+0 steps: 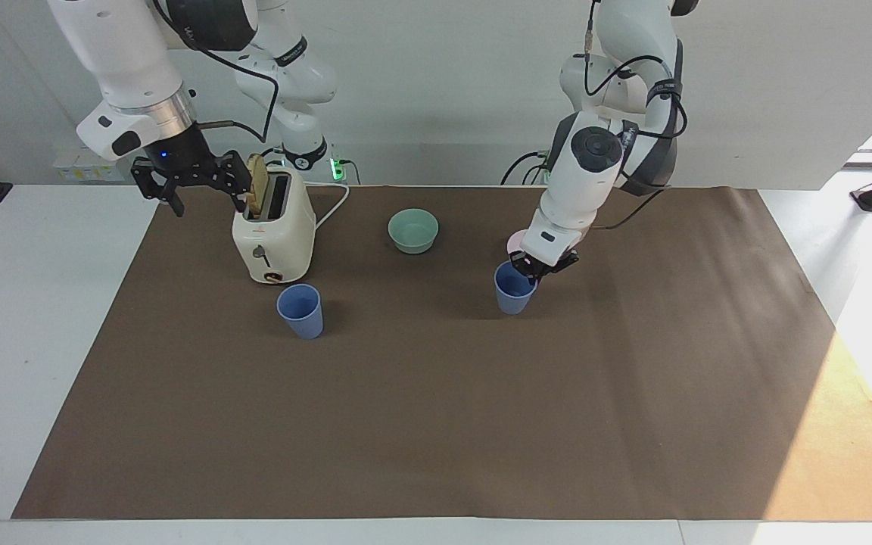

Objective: Stack blue cups with both arms
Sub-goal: 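Carry the blue cup with the left gripper to the table center, then release the cup with the left gripper while the right gripper reaches the other cup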

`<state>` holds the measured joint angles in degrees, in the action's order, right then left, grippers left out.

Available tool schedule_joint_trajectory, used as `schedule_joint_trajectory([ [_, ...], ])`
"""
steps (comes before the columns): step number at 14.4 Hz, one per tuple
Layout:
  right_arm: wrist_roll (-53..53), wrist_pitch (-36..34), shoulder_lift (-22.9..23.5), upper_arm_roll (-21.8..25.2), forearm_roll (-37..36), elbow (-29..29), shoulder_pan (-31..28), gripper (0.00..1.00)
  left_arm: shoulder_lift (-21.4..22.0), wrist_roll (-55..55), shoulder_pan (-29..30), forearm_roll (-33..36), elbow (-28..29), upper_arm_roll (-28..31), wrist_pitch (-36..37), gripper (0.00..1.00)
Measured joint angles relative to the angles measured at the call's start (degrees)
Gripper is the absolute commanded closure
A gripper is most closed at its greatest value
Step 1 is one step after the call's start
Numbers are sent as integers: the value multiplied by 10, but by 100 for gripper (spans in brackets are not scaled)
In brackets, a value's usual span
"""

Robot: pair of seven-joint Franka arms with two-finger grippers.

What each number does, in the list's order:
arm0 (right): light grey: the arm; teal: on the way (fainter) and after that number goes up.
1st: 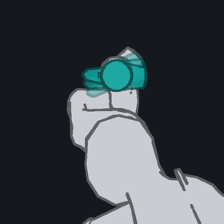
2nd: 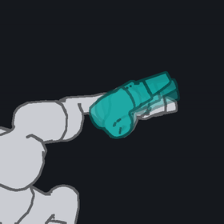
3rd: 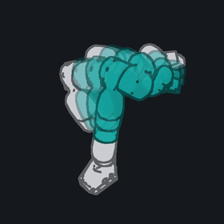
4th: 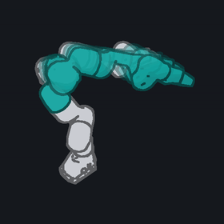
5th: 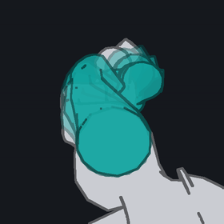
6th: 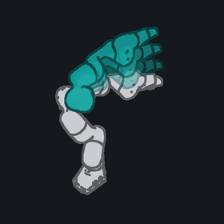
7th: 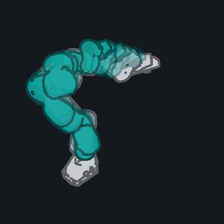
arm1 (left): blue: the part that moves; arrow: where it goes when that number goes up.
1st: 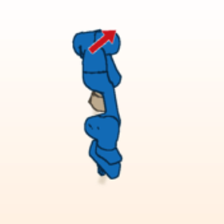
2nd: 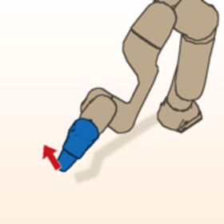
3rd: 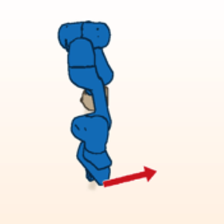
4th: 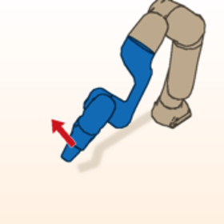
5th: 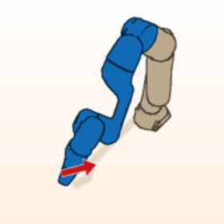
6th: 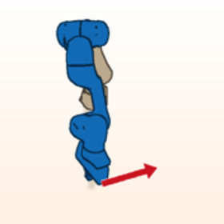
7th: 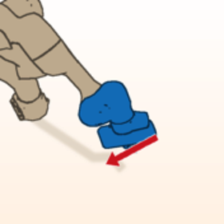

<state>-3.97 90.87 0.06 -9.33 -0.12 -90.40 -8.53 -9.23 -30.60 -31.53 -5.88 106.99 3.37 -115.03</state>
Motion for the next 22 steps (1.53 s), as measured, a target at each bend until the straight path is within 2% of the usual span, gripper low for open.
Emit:
schedule_joint_trajectory([
  [7, 0, 0, 0, 0, 0, 0, 0, 0, -9, -42, -30, -2, 14, -2, -91, 91],
  [8, 0, 0, 0, 0, 0, 0, 0, 0, -11, -42, -30, -4, 15, -2, -97, 88],
  [12, 0, 0, 0, 0, 0, -1, 0, 0, -14, -42, -30, -7, 15, -2, -104, 57],
  [14, 0, 0, 0, 0, 0, -3, 0, 0, -14, -41, -30, -7, 15, -2, -104, 29],
  [16, 0, 6, 0, 0, 0, -15, 0, 0, -14, -41, -30, -7, 15, -2, -101, 9],
  [19, 0, 74, 1, -1, 1, -58, 2, 0, -6, -28, -30, -7, 10, 4, -83, 1],
  [22, 1, 118, 15, -3, 1, -98, 5, 0, 36, 16, -14, -7, -1, 18, -26, 0],
])
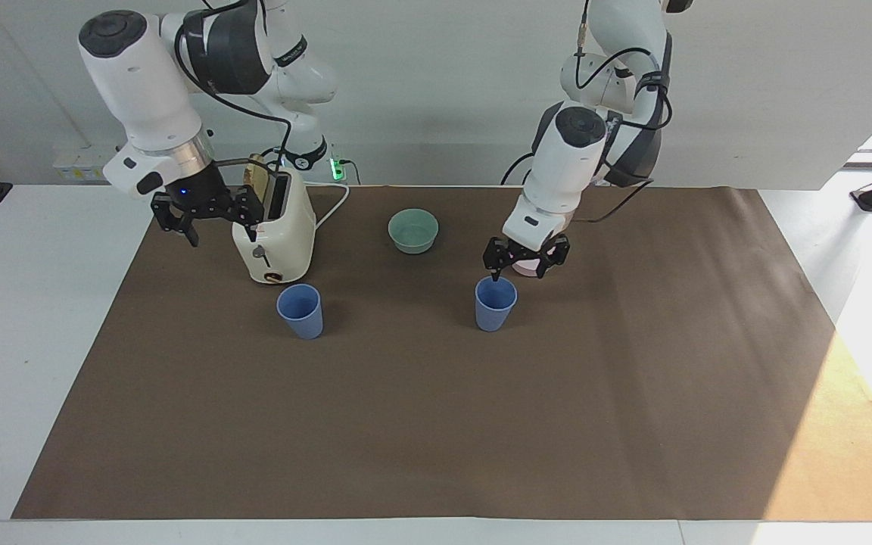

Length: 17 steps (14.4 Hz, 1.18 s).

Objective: Stack blue cups with both arms
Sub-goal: 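Release the cup with the left gripper while the right gripper reaches the other cup, then grasp and lift the second blue cup with the right gripper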

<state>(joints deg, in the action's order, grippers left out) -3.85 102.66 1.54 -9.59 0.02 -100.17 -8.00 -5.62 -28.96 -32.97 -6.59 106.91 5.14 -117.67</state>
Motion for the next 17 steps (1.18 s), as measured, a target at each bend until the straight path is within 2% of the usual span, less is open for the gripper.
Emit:
schedule_joint_trajectory([
  [3, 1, 42, 35, -1, 1, -29, 8, 0, 41, 71, 53, 1, -2, 5, 35, 0],
  [5, 12, 102, 54, -2, 1, -56, 20, 0, 50, 147, 104, 2, -9, 7, 46, 0],
  [7, 26, 133, 66, -2, 1, -75, 32, 0, 50, 219, 151, 11, -19, 9, 50, 0],
  [11, 29, 154, 93, -1, 1, -88, 34, 0, 50, 316, 209, 18, -44, 9, 50, 0],
  [16, 29, 167, 99, 1, 2, -97, 31, 0, 50, 357, 250, 49, -75, 9, 65, 0],
  [17, 29, 169, 102, 1, 2, -98, 31, 8, 50, 361, 253, 57, -85, 9, 80, 0],
])
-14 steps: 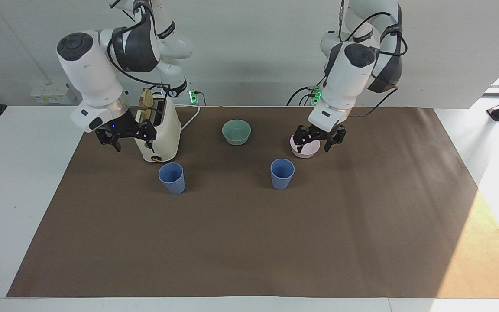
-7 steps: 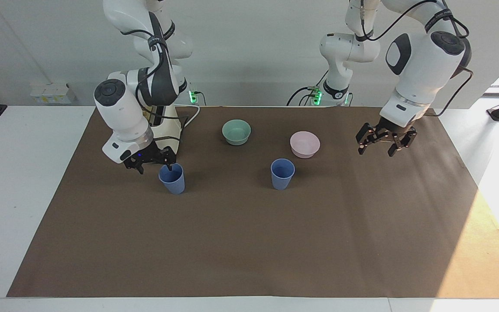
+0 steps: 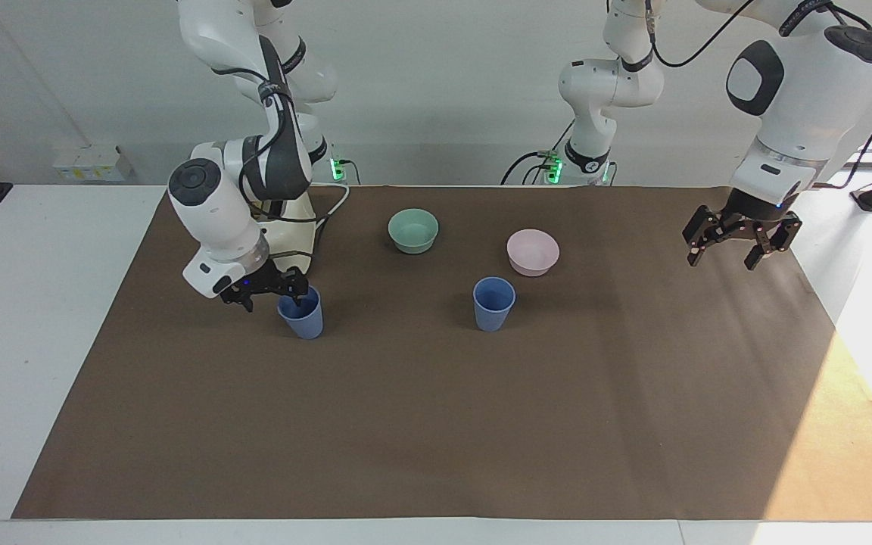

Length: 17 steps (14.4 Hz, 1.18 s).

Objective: Stack blue cups with both arms
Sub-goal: 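Grasp and lift the second blue cup with the right gripper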

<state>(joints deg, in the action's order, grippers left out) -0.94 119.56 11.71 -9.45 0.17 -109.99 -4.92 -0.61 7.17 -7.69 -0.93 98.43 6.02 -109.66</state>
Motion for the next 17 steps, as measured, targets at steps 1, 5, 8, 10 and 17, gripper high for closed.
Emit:
schedule_joint_trajectory([
  [1, 0, 1, 3, 0, 0, -1, 0, 38, 0, 11, 5, 4, -10, 0, 16, 0],
  [5, -1, 2, 5, -1, 0, -1, 1, 96, 2, 60, 40, 6, -24, 0, 48, 0],
  [8, -1, 2, 5, -1, 0, -1, 1, 100, 6, 88, 61, 6, -25, 1, 58, 0],
  [10, -1, 2, 5, -2, 0, -2, 1, 100, 6, 91, 64, 6, -25, 1, 60, 0],
  [17, -3, 0, 4, -4, 3, 4, 9, 100, 6, 91, 64, 6, -25, -1, 61, 0],
])
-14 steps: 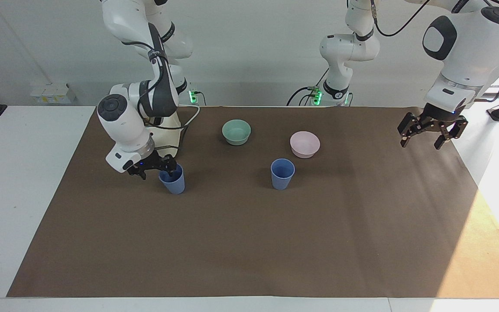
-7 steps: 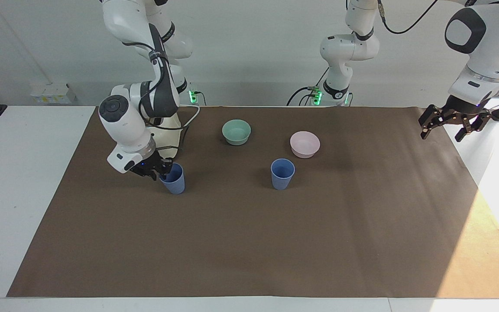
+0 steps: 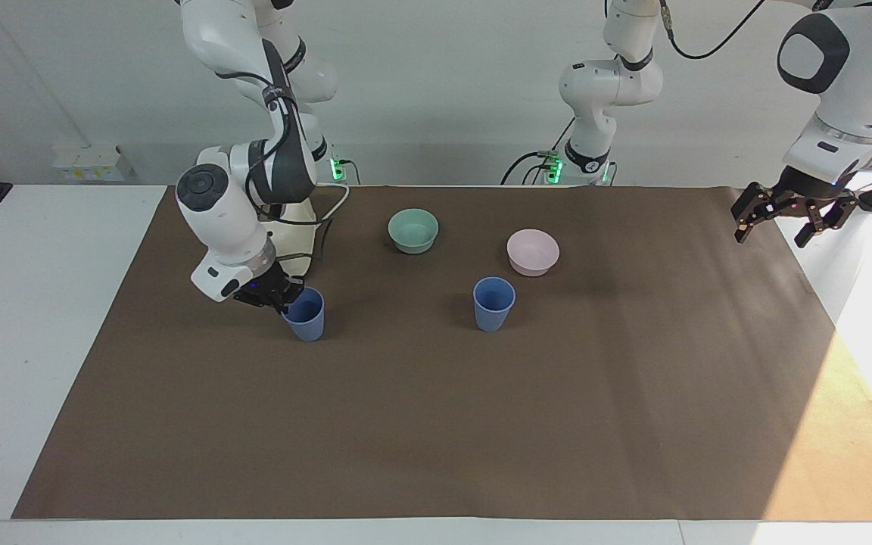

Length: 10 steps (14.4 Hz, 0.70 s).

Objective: Stack blue cups with both arms
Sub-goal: 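Grasp and lift the second blue cup with the right gripper, then carry the held cup over the center cup and lower it inside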

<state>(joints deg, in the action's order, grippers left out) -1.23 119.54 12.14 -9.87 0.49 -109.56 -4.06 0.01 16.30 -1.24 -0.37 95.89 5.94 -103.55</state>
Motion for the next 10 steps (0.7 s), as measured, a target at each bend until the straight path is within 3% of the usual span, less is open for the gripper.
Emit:
schedule_joint_trajectory([
  [5, 8, -51, -1, -8, 2, 60, 33, 100, 0, 0, 0, 0, 0, 0, 0, 0],
  [10, 106, -118, -3, -65, 3, 150, 42, 100, 0, 0, 0, 0, 0, 0, 0, 0],
])
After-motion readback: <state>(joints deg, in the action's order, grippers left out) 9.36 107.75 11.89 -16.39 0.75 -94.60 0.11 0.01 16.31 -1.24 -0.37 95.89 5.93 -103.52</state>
